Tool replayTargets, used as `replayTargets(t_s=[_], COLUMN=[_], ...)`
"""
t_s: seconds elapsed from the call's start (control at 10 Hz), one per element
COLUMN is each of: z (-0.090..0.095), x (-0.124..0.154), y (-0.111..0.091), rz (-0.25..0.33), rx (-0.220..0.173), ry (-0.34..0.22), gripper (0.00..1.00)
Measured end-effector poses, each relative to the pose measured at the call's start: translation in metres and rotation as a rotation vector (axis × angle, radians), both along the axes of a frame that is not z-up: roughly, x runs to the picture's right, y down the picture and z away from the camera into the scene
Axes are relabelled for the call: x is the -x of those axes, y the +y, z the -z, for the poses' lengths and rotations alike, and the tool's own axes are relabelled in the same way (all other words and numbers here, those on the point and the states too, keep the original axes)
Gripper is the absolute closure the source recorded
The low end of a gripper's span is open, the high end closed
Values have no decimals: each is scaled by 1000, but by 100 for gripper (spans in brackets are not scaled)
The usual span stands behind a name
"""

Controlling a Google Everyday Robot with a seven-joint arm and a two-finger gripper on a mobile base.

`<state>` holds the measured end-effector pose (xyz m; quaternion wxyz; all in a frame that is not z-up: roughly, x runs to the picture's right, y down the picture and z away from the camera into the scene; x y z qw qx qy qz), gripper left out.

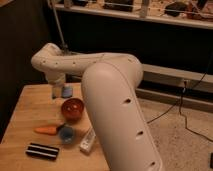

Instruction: Place the white sponge in the ceramic bowl

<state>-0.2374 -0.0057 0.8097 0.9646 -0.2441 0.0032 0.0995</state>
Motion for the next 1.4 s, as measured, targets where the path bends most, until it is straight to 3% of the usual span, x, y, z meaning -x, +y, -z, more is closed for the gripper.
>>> replayTargets(t_s=[0.5, 0.7, 1.1, 1.4], z=[-6, -13, -15, -16], x=[-36, -40, -44, -50], y=[30, 47, 64, 70], rz=[50, 99, 194, 245], rx=[17, 24, 9, -10], ry=[56, 81, 111, 147], gripper=[100, 100, 98, 71])
